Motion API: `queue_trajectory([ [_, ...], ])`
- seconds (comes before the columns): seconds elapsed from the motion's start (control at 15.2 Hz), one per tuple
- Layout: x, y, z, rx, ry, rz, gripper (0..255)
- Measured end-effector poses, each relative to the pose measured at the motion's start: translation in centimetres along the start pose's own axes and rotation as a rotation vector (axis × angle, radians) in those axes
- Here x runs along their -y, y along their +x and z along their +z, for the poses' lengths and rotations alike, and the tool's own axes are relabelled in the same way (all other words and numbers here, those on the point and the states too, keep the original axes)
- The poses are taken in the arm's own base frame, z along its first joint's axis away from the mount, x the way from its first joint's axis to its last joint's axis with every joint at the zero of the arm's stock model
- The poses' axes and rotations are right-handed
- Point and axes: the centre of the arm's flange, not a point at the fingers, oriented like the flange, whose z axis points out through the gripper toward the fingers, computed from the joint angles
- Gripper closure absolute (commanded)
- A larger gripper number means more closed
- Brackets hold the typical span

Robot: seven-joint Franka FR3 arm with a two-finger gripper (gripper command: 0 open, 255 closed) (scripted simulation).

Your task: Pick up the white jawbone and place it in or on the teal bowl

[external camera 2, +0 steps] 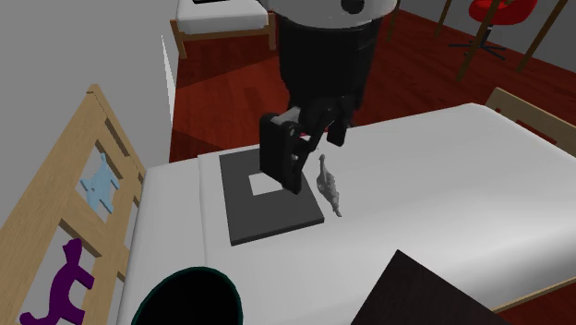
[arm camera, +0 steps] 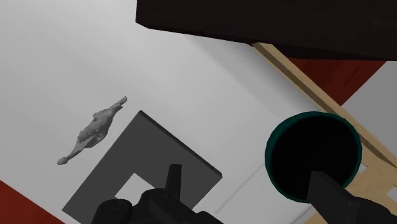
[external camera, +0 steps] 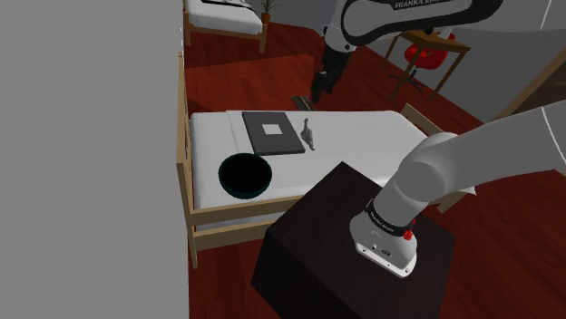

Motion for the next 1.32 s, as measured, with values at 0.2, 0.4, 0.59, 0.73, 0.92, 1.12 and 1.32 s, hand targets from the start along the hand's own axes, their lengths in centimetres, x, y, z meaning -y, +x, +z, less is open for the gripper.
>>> queue_trajectory([
  [0.2, -2.1, 0.9, 3.0, -0.002, 0.003, 0.033, 0],
  [0.4, -4.6, 1.9, 6.2, -0.003, 0.006, 0.066, 0],
  [0.59, -6.7, 2.7, 9.6, -0.005, 0.009, 0.1, 0],
  [0.73, -8.2, 3.6, 11.3, -0.007, 0.011, 0.122, 0],
  [0.92, -10.7, 4.4, 14.7, -0.009, 0.014, 0.156, 0],
  [1.12, -12.9, 4.9, 17.9, -0.011, 0.017, 0.189, 0],
  [1.32, -15.2, 5.9, 20.9, -0.013, 0.019, 0.222, 0],
])
